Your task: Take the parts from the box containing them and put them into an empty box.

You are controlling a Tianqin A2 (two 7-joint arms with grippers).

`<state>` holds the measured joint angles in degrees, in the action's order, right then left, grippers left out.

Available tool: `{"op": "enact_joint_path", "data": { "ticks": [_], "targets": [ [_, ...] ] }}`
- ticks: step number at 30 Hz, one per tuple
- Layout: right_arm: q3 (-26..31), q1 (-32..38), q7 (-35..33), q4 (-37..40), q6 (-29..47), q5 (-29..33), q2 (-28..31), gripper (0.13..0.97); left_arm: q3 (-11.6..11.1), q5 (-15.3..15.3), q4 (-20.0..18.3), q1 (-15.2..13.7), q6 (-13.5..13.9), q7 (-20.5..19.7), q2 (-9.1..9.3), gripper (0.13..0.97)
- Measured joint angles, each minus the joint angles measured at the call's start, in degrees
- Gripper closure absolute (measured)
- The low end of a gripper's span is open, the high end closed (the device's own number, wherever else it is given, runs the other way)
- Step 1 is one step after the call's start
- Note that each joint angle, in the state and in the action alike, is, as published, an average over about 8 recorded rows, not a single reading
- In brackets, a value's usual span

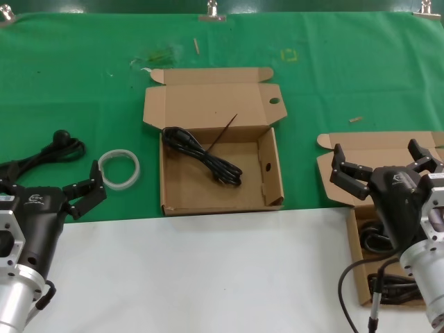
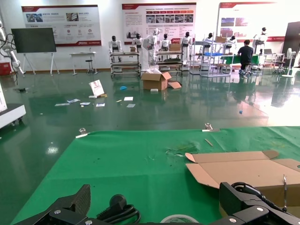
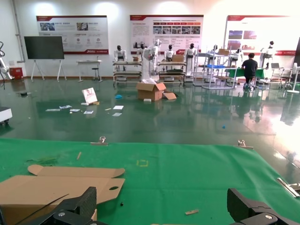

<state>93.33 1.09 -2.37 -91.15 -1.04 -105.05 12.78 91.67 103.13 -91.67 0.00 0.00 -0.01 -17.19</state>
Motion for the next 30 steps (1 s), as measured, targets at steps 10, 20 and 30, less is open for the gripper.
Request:
{"op": "enact_joint_path", "data": {
  "ticks": [10,20,30],
  "targets": [
    [-0.07,-0.05,0.09,-0.02,0.04,0.08,-0.01,0.129,0.0,0.0,0.0,0.0,0.0,0.0,0.0,0.132],
    [-0.07,-0.05,0.09,-0.02,0.04,0.08,-0.01,0.129,0.0,0.0,0.0,0.0,0.0,0.01,0.0,0.132],
    [-0.07,-0.05,0.09,-0.02,0.04,0.08,-0.01,0.129,0.0,0.0,0.0,0.0,0.0,0.01,0.0,0.132]
  ]
}}
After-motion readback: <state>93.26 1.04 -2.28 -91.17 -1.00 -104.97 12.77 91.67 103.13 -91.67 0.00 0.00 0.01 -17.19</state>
